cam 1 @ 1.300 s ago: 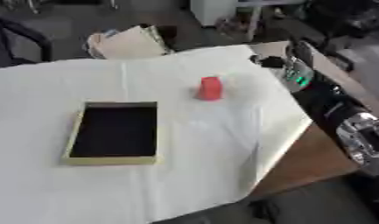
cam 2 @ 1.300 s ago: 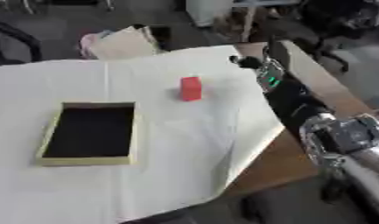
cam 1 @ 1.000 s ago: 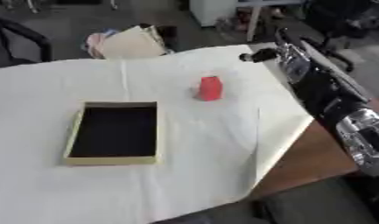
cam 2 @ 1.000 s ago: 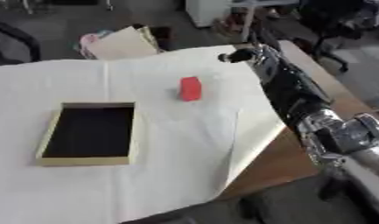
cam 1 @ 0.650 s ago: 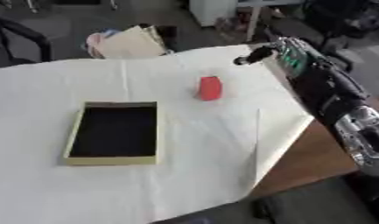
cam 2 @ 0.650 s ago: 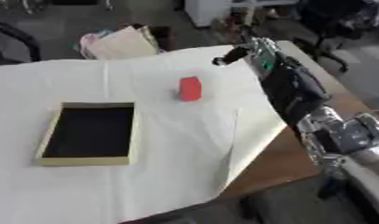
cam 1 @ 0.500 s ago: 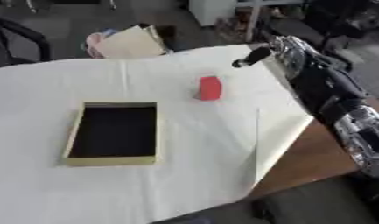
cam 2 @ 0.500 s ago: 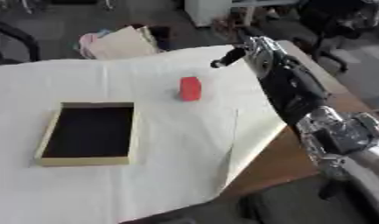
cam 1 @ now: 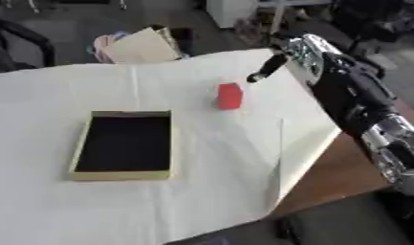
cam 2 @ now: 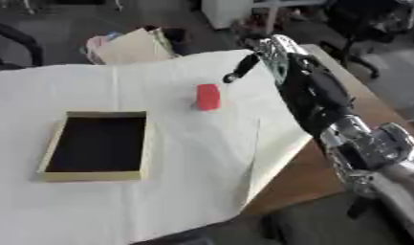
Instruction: Pick up objects on the table and place them in the box.
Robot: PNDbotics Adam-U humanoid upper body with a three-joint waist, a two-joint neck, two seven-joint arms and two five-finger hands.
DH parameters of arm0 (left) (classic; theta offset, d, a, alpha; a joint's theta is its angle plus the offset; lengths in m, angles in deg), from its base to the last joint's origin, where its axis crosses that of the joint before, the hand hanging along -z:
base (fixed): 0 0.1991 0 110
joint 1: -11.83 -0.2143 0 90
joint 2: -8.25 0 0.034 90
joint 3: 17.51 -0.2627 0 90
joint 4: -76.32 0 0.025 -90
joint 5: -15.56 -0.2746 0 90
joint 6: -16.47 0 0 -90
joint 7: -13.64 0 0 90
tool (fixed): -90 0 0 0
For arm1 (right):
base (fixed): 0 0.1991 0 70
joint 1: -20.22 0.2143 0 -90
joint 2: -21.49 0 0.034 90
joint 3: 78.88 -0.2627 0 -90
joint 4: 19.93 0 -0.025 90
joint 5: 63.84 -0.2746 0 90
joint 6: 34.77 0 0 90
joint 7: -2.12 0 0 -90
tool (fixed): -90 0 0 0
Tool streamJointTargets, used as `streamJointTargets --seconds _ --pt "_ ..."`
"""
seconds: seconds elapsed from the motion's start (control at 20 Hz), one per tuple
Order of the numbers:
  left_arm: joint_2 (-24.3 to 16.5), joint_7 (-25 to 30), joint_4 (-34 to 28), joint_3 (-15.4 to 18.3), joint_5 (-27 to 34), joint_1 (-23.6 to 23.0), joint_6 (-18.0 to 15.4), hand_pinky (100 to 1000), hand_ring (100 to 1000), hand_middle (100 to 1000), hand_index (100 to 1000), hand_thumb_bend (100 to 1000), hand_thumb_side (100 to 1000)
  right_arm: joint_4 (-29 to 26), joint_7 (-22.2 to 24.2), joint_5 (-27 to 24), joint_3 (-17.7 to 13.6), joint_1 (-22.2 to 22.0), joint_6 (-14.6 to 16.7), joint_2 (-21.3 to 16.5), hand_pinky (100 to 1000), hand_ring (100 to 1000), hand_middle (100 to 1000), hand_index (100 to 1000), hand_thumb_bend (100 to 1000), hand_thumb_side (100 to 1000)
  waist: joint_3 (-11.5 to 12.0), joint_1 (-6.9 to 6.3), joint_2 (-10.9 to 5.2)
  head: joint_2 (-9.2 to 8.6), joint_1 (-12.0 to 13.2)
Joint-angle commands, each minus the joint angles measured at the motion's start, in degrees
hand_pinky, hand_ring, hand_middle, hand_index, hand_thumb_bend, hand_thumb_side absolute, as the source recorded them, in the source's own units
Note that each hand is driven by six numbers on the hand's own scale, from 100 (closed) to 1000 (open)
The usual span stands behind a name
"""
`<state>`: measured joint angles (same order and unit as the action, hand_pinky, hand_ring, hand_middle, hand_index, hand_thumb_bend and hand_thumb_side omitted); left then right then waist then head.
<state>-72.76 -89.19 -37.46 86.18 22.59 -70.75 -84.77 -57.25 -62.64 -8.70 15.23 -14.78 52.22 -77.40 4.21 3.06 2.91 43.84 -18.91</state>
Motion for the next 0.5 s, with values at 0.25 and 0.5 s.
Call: streamJointTargets --seconds 0.25,0.5 --pt "-1.0 -0.1 -0.8 0.3 -0.4 0.4 0.0 806 538 601 811 238 458 -2.5 2.1 0.6 1.1 1.5 1.4 -0.4 895 946 990 1000 610 365 0.1 -0.11 -0.34 0.17 -0.2" --pt "-1.0 -0.1 -0.8 0.3 -0.4 0.5 0.0 806 538 601 811 239 458 -3.1 3.1 0.5 1.9 1.5 2.3 0.1 900 947 992 1000 608 361 0.2 -0.07 -0.33 0.12 -0.2"
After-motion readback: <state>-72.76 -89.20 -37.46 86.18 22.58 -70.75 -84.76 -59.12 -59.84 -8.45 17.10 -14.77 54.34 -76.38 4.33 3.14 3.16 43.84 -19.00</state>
